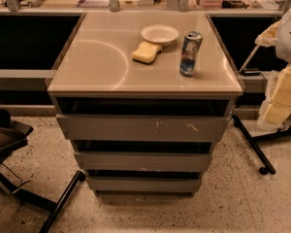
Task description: Open middle drawer
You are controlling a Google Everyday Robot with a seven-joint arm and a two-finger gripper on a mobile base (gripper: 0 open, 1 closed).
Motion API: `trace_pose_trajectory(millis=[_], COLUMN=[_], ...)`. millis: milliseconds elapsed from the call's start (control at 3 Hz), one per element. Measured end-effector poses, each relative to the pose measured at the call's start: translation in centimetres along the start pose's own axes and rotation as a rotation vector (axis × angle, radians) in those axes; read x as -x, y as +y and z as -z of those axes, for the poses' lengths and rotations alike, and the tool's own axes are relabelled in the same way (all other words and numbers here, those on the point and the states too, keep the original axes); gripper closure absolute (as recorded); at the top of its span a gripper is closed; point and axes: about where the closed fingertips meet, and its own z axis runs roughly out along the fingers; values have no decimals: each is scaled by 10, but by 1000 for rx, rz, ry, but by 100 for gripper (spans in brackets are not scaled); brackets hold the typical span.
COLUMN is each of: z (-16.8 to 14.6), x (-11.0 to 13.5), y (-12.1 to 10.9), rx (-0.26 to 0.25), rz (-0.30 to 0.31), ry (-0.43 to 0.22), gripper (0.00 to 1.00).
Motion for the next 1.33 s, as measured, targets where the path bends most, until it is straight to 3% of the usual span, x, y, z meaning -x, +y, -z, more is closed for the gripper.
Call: trace_pose_trajectory(millis=[333,667,1000,1333], z=[0,-19,-80,-184], x=[0,-9,-32,-70], y=[0,16,51,95], rx=[0,5,60,165], rz=[0,20,23,-88], ry=[0,-28,-135,-254], gripper=[0,0,0,0])
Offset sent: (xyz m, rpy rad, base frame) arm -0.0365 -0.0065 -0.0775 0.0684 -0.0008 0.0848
